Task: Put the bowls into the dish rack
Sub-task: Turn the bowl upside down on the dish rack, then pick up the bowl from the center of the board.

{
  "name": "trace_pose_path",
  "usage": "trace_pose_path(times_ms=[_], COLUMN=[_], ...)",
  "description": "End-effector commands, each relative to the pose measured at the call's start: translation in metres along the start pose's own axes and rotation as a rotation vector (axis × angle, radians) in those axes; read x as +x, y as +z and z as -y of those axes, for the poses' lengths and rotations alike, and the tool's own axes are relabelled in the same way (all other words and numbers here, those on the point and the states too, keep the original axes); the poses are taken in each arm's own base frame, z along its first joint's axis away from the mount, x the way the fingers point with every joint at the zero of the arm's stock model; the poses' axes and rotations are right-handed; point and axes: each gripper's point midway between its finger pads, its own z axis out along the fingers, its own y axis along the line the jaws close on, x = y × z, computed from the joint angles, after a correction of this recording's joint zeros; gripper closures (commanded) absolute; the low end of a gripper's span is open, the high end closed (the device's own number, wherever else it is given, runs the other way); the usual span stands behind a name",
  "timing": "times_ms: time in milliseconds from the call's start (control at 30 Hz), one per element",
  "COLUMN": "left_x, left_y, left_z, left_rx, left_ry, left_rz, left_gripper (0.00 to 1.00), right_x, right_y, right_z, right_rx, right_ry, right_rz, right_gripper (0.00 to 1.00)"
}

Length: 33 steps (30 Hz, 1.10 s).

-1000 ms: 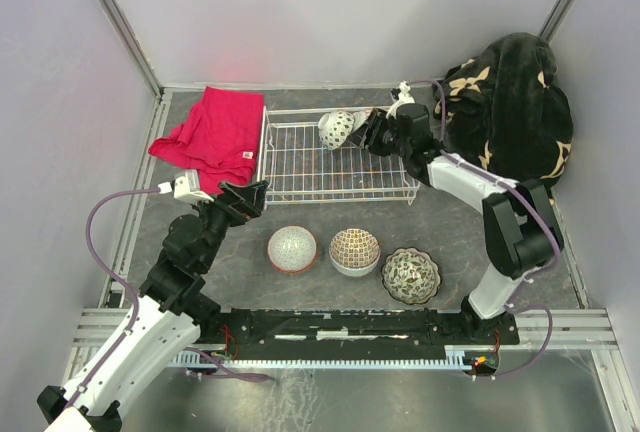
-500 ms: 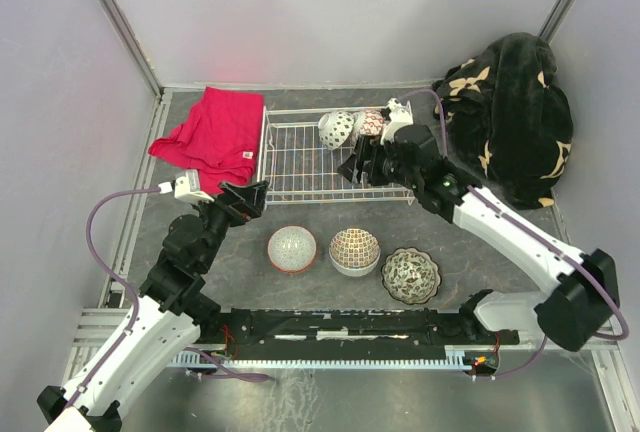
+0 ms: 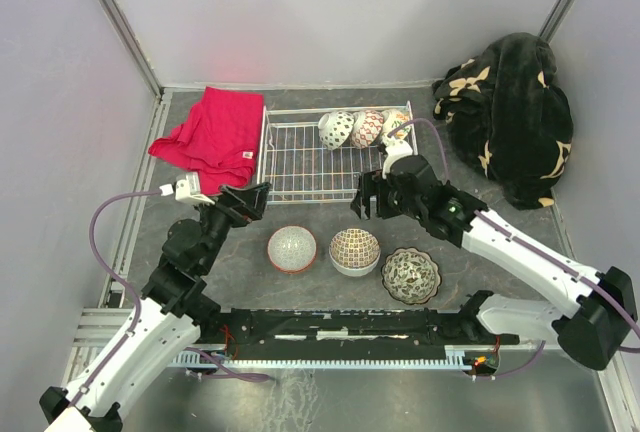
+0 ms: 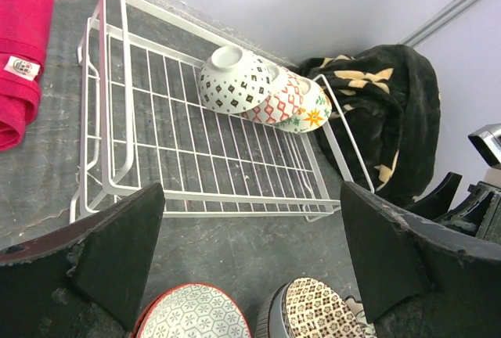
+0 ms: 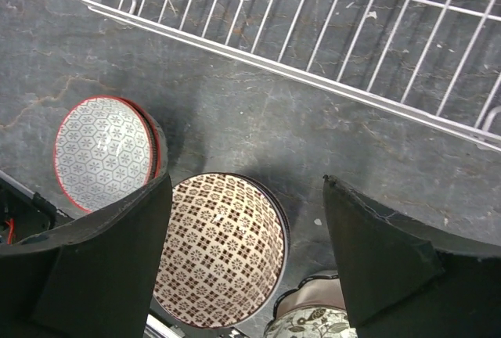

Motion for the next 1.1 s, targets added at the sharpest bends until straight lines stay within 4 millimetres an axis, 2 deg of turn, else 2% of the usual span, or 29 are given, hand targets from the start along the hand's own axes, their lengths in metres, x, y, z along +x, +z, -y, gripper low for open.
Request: trace_pose_path(times_ms=[0,267,467,700,1067], left_x=[-0.012,-0.002,0.003,0.002,0.005], left_y=[-0.001,0.006,0.011,0.008,0.009], left_z=[0.014,0.008,0.007,0.013,0.011], left_rx=[0.076,0.033,0.016,0.052,0.051], left_ry=[0.006,0.025,0.037,0.028,0.028], left_rz=[0.058,0.005,-0.028,-0.025,-0.026], left_gripper=[0.01,0.01,0.01,0.01,0.01], right_x=[-0.013,-0.011,-0.014,-0.011,-0.006], right_y=[-0.011,-0.013,-0.019,-0.013,-0.007], right_z=[0.005,-0.004,-0.002,-0.003,-0.004], right_rx=[0.011,-0.042,-0.033,-0.037,-0.037], right_ry=[-0.032,-0.030,-0.029,-0.026,-0.028], right_rz=[0.087,0.073,0.096,0.072,0.049], right_gripper=[0.15,0.14,0.13,0.13,0.13])
